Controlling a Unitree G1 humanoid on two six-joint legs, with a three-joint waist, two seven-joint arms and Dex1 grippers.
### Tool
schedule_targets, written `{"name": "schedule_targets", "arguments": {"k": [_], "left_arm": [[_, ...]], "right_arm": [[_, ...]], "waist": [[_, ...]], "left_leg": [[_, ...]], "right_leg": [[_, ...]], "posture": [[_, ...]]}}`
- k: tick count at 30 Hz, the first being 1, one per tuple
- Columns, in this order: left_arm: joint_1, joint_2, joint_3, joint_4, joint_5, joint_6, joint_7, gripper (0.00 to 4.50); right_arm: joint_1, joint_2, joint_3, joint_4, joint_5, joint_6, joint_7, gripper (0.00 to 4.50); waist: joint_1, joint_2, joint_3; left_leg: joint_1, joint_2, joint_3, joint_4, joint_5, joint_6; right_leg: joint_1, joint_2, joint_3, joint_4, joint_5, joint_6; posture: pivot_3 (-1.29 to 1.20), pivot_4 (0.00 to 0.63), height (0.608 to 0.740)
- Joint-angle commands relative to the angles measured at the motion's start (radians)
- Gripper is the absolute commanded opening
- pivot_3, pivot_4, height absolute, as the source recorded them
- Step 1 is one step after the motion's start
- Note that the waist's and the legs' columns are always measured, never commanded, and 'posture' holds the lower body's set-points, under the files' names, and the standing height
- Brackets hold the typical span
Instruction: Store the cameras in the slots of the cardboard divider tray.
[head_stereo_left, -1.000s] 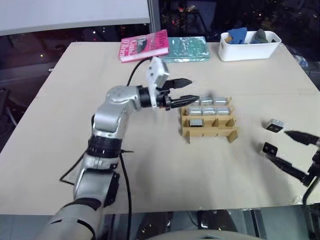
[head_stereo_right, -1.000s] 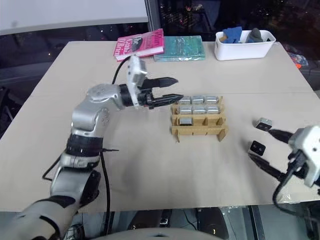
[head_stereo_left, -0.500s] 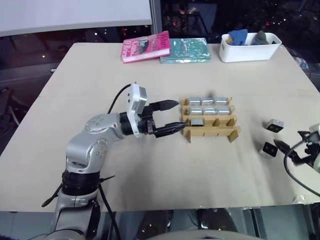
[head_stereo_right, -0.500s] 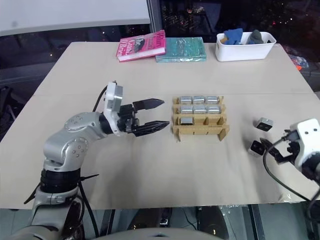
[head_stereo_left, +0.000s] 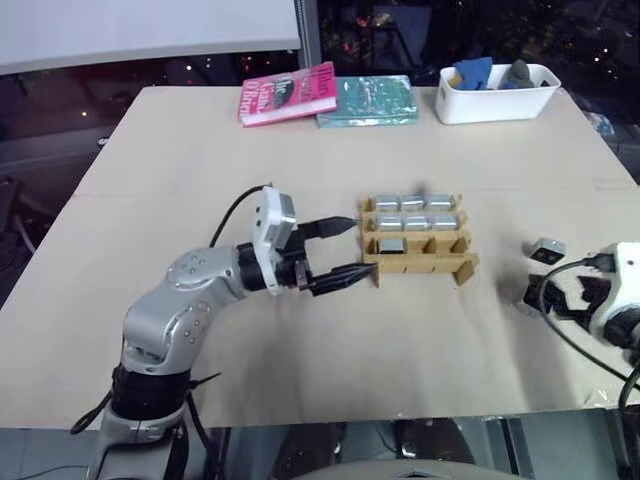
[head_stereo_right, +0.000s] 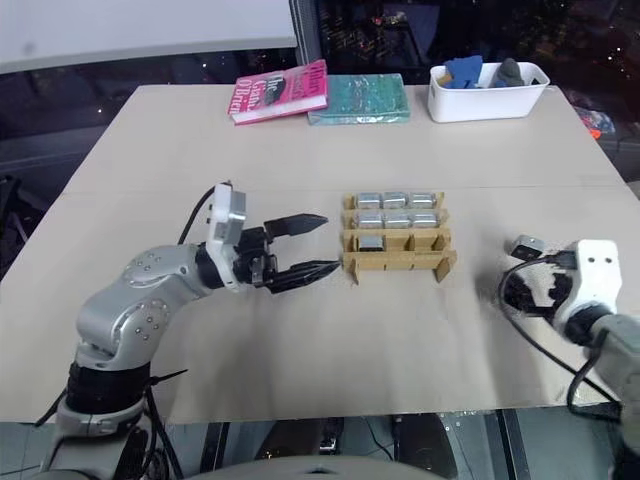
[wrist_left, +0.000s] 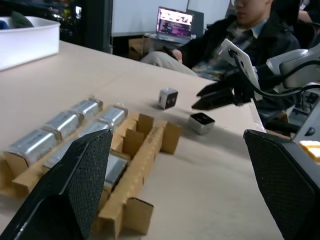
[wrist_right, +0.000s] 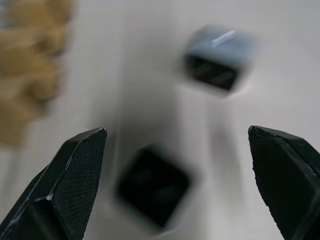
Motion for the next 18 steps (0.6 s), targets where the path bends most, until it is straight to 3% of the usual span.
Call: {"name": "schedule_targets", "arguments": {"k": [1,11,18], "left_arm": [[-0.013,0.009,-0.015,-0.017,-0.003,-0.032,-0.017,4.39],[-0.042,0.015,-0.044,-0.021,-0.001,-0.037,-0.024,4.39],[-0.085,0.016,-0.043,-0.073,-0.042,0.029,0.026,4.39]], "right_arm": [[-0.033,0.094,-0.044,-0.095,0.017,0.086,-0.079,4.5],[-0.027,0.209,0.032,-0.133,-0.149,0.133,-0.24,4.5],[-0.045,0.252,0.066,-0.132,-0.221,0.153,-0.261,4.5]], "waist": [[0.0,0.0,0.0],[-0.001,0.001,0.0],[-0.001,0.001,0.0]], "left_leg": [[0.0,0.0,0.0,0.0,0.0,0.0],[0.0,-0.001,0.0,0.0,0.001,-0.002],[-0.001,-0.001,0.0,-0.001,0.001,-0.002]], "right_leg": [[0.0,0.0,0.0,0.0,0.0,0.0],[-0.001,0.002,0.0,0.0,0.0,0.0],[-0.002,0.004,0.0,0.001,0.0,0.0]], "posture": [[0.0,0.15,0.74],[0.0,0.15,0.74],[0.0,0.15,0.74]]}}
